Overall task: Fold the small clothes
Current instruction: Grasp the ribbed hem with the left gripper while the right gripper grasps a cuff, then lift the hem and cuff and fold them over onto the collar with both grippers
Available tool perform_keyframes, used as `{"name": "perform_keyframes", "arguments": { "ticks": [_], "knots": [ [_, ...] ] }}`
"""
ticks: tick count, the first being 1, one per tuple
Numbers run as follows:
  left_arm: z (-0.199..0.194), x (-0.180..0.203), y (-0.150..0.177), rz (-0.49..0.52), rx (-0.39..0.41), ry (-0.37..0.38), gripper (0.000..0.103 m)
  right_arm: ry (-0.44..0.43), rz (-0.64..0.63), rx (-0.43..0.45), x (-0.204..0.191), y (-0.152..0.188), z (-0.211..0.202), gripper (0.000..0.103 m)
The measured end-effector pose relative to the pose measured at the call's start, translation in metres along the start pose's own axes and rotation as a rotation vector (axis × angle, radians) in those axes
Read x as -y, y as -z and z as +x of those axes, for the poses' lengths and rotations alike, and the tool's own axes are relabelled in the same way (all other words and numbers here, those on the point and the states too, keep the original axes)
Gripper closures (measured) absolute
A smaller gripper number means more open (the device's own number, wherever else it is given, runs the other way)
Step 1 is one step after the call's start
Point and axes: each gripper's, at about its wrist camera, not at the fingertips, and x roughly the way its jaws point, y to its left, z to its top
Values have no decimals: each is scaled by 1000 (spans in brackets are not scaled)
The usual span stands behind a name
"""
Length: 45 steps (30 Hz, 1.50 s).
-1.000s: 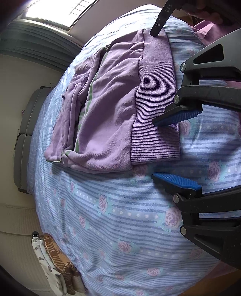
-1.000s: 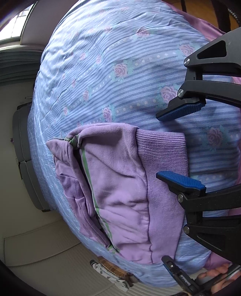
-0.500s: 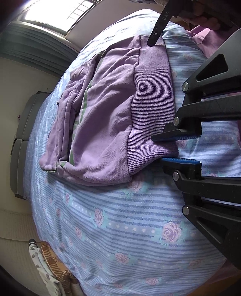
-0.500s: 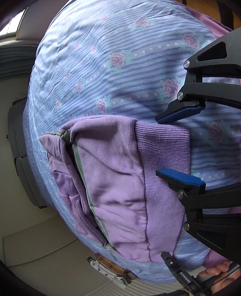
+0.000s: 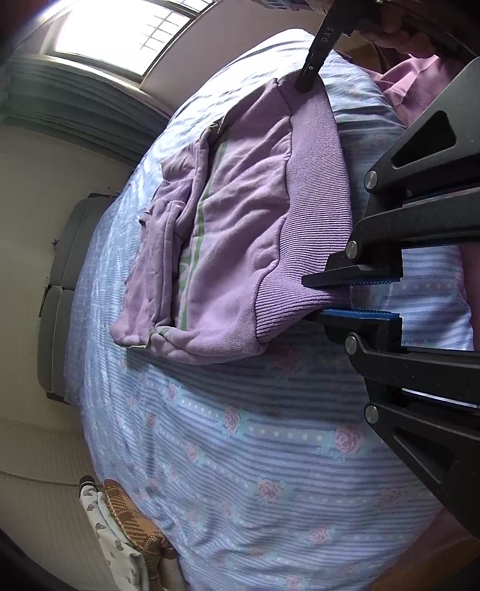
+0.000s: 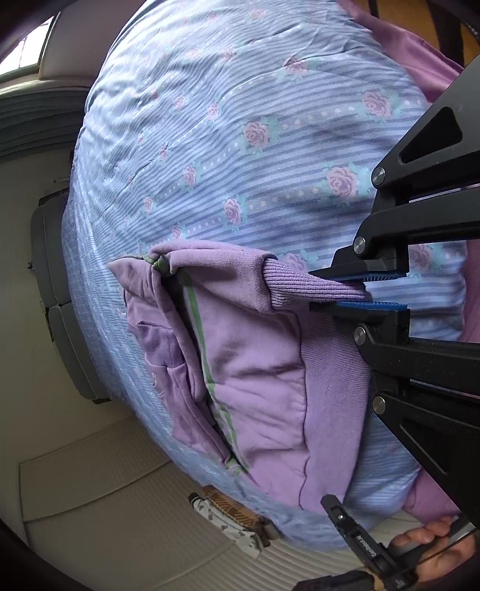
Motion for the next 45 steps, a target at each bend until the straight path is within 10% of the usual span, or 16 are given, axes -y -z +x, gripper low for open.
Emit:
{"name": "perform_keyframes", "arguments": {
  "ticks": [23, 32, 45],
  "knots": [
    [-2, -2, -159, -109, 255, 78, 91, -110, 95, 291, -16, -132, -11, 94],
    [78, -15, -227, -155, 203, 48, 91, -76, 113, 265, -18, -202, 61, 94],
    [185, -27, -239, -130, 80, -39, 91, 8, 123, 147, -3, -228, 158, 94]
  ]
}}
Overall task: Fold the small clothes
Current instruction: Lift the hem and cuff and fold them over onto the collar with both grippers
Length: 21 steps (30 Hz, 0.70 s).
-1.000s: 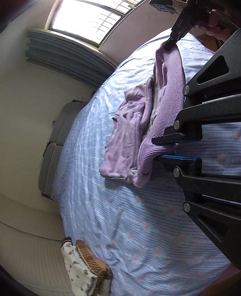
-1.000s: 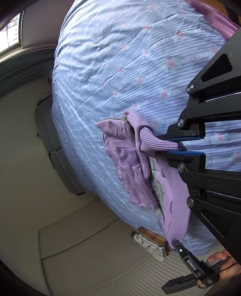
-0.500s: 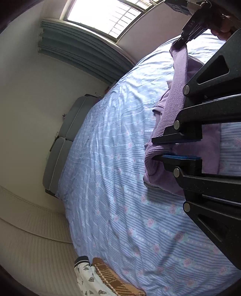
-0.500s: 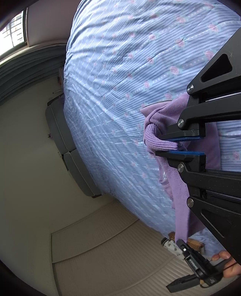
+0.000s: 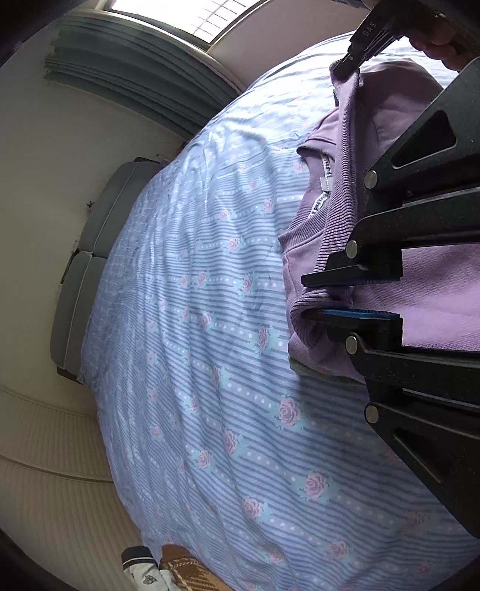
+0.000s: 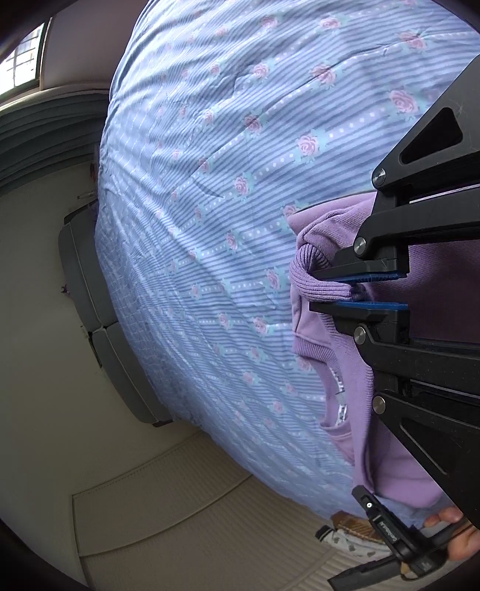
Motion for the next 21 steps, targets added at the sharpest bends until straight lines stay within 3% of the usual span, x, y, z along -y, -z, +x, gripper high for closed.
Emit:
{"name": "perform_keyframes", "arguments": {
  "ticks": [5, 7, 9, 11, 13, 14, 17, 21],
  "knots": [
    [17, 4, 1, 45, -23, -19, 90, -4, 26, -49, 6, 4, 21, 94],
    [12, 6, 2, 68, -9, -11, 89, -12, 27, -54, 6, 1, 19, 89],
    [5, 8, 3, 91, -2, -7, 80, -11, 1, -47, 1, 0, 15, 85],
    [-6, 8, 3, 109, 19, -17, 69, 7, -48, -18, -7, 0, 7, 71],
    [-17, 9, 2, 134, 49, -19, 59, 49, -105, 38, -17, 0, -6, 43],
    [-20, 10, 2, 155, 58, -18, 57, 58, -134, 69, -20, 0, -13, 40],
    [-20, 8, 0, 204, 40, -2, 56, 70, -219, 101, -26, -1, -27, 38],
    [-5, 2, -4, 208, -28, 27, 56, 89, -259, 52, -19, -4, -21, 38]
  ]
}}
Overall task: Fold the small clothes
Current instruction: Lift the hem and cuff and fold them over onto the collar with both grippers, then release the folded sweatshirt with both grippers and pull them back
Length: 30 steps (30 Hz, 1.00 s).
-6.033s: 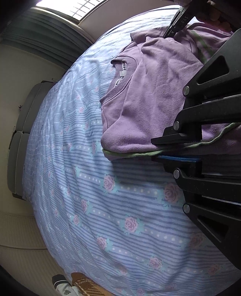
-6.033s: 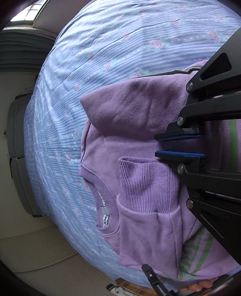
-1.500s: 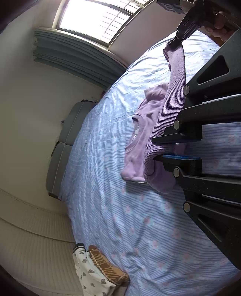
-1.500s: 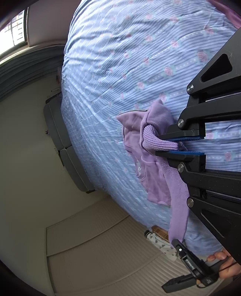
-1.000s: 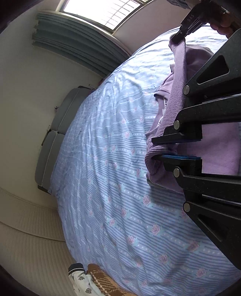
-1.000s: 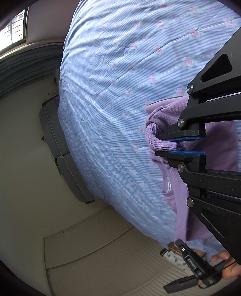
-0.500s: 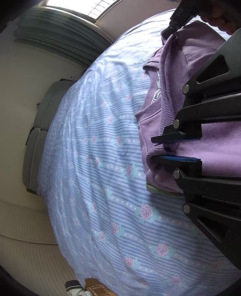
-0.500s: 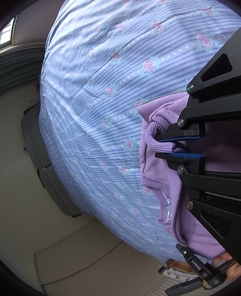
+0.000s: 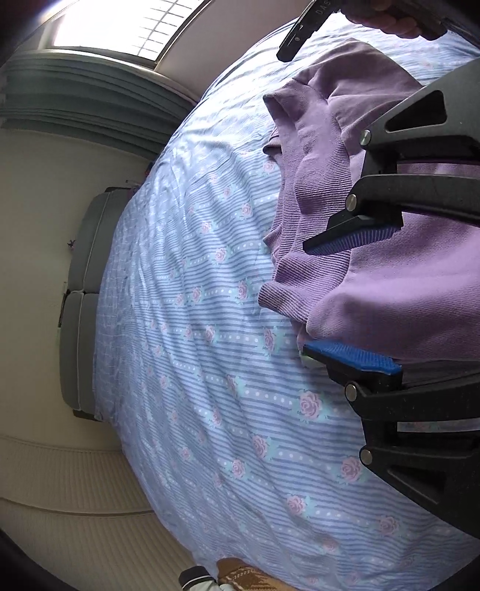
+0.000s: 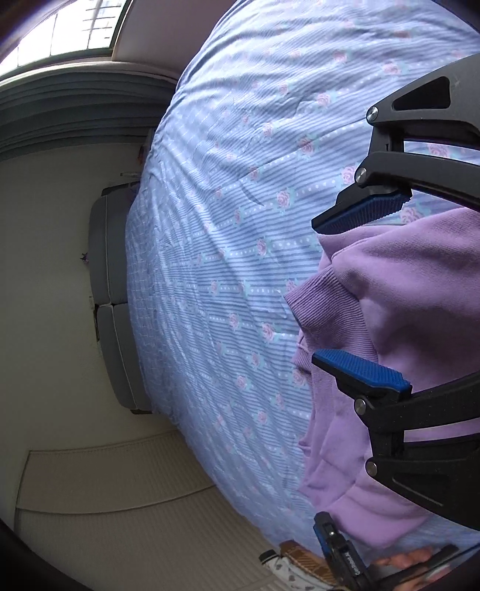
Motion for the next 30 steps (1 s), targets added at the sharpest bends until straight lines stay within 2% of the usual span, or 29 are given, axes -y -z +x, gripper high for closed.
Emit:
{"name": "perform_keyframes", "arguments": {
  "ticks": [2, 4, 9, 10, 11, 12, 13, 14, 16, 19, 24, 30],
  "knots": [
    [10, 1, 0, 13, -34, 15, 51, -1, -8, -28, 4, -1, 8, 38],
    [18, 3, -1, 33, -55, 0, 44, 1, -54, -51, 1, -3, 19, 38],
    [36, -1, -5, 11, -119, -8, 45, -5, -149, -113, -5, -11, 46, 38],
    [39, -1, -5, 13, -132, -9, 45, -13, -158, -133, -7, -12, 52, 40],
    [41, 0, -4, 22, -146, -14, 53, -20, -171, -150, -9, -12, 56, 45],
    [43, 0, -3, 35, -160, -27, 67, -25, -190, -172, -12, -11, 61, 63],
    [45, 0, -1, 42, -164, -39, 73, -16, -211, -196, -15, -9, 67, 78],
    [45, -2, 0, 39, -159, -45, 77, -7, -224, -213, -16, -7, 71, 78],
    [44, -6, 2, 24, -140, -51, 82, -20, -217, -227, -13, -4, 74, 86],
    [41, -2, 1, 31, -115, -79, 86, -14, -181, -191, -7, -4, 66, 89],
    [38, -1, -5, -2, -70, -108, 86, 40, -131, -129, -3, -12, 58, 90],
    [48, 0, -2, 15, -98, -113, 85, 93, -173, -201, -7, -3, 80, 86]
  ]
}}
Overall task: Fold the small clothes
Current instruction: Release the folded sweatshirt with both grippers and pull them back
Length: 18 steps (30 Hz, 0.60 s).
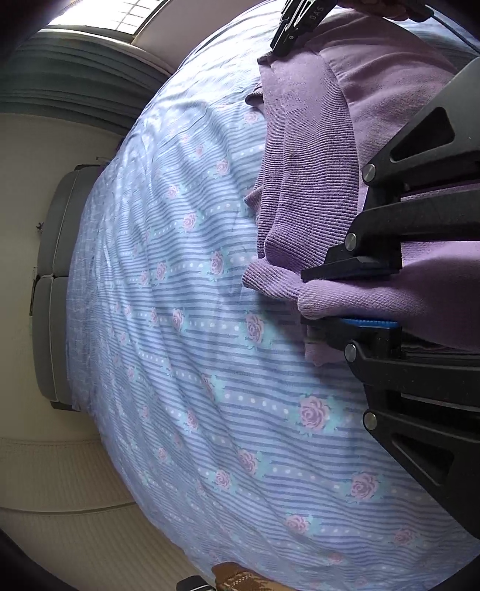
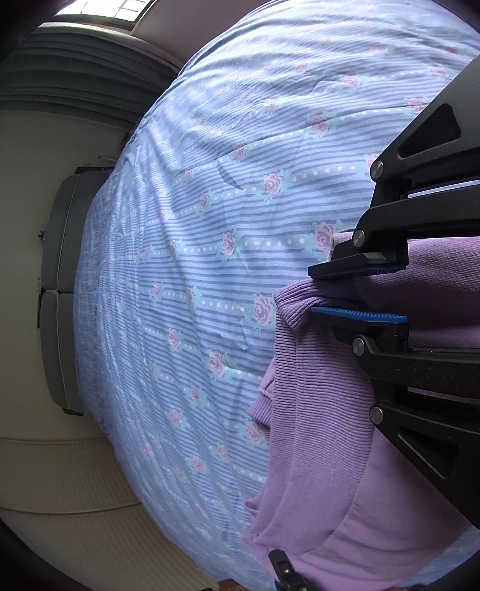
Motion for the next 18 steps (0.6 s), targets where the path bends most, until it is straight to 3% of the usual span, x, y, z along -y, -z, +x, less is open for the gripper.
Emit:
{"name": "perform_keyframes", "arguments": {
  "ticks": [6, 8, 10, 14, 18],
  "knots": [
    [-26, 5, 1, -9, 61, -48, 77, 56, 33, 70, 4, -1, -27, 54],
    [-41, 9, 2, 2, 88, -62, 74, 46, 53, 102, 6, 0, -43, 53],
    [-58, 14, 6, -1, 115, -54, 63, 31, 60, 131, 3, 5, -60, 53],
    [-88, 32, 27, 15, 166, 35, 55, -44, 82, 172, -4, 25, -89, 53],
    [-91, 47, 53, 47, 146, 84, 48, -116, 79, 127, -15, 47, -89, 53]
  ]
}}
